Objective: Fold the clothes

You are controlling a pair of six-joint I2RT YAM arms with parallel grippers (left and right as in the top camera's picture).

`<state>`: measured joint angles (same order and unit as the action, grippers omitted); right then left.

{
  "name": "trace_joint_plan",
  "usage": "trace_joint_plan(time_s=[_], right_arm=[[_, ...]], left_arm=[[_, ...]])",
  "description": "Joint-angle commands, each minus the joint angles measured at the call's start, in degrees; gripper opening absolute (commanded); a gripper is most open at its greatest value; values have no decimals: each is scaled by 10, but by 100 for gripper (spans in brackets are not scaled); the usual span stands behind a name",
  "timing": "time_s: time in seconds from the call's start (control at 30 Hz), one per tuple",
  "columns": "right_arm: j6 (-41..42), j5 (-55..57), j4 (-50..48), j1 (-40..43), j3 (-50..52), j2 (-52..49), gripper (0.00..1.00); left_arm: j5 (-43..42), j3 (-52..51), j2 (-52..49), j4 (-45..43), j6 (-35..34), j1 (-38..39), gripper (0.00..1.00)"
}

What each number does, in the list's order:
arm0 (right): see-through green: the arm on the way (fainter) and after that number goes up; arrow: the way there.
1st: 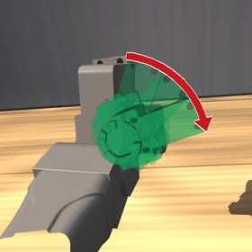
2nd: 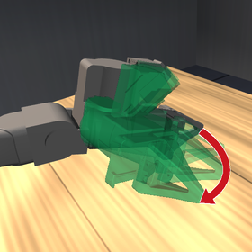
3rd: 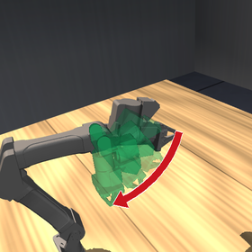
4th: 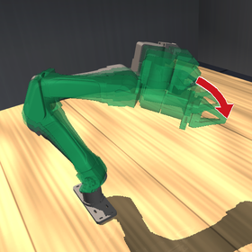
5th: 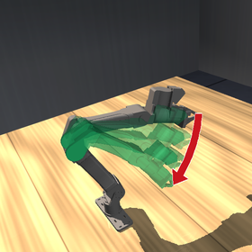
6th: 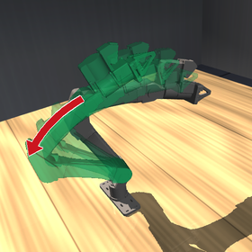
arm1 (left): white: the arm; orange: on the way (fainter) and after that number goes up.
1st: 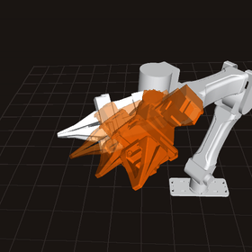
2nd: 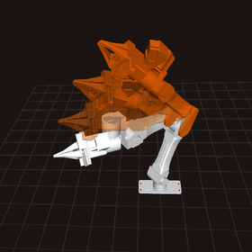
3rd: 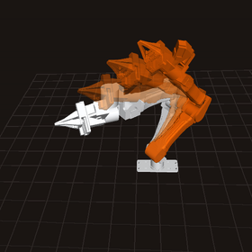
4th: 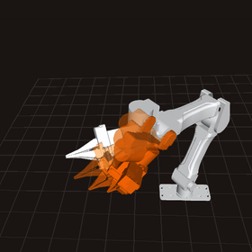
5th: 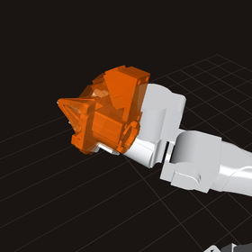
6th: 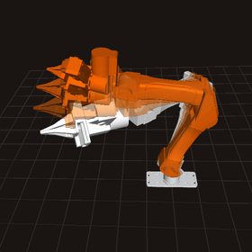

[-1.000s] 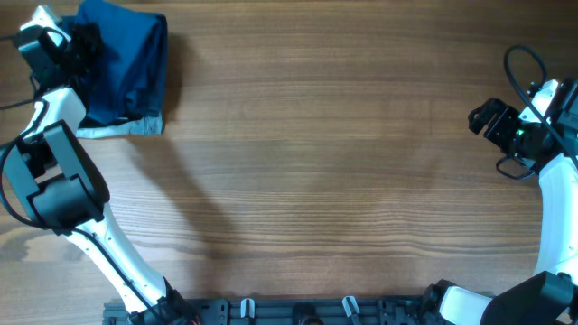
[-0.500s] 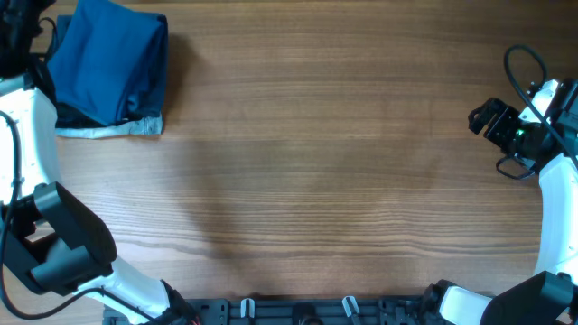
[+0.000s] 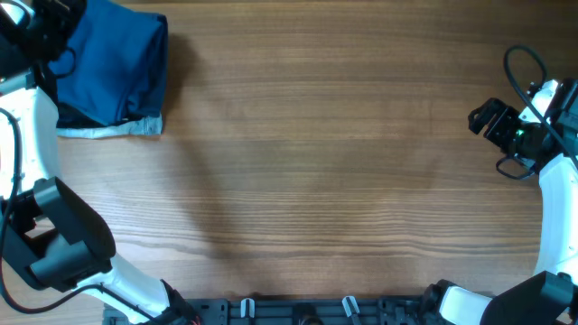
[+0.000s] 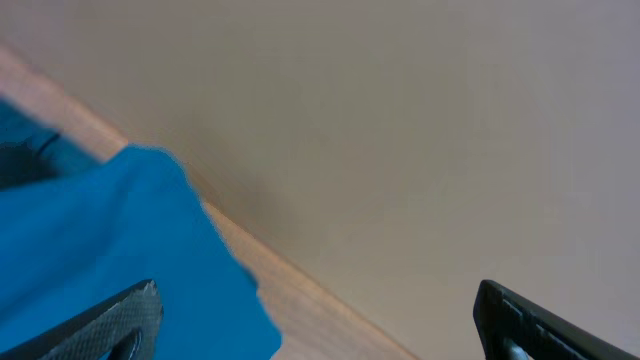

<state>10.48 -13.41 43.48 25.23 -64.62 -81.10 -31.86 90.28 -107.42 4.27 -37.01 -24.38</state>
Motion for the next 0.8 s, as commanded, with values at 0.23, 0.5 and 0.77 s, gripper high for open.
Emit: trace_joint_plan(time_s=[0.23,0.5,0.77], right_arm=[[1,5,-2,0,-5,1,100],[1,6,-2,-17,-5,103,100],[-47,68,-11,-269,-5,394,100]], left_arm=[[-7,-2,-2,129,1,-4,100],[-7,-2,-2,132,1,-4,100],[-7,-2,-2,132,1,-4,100]])
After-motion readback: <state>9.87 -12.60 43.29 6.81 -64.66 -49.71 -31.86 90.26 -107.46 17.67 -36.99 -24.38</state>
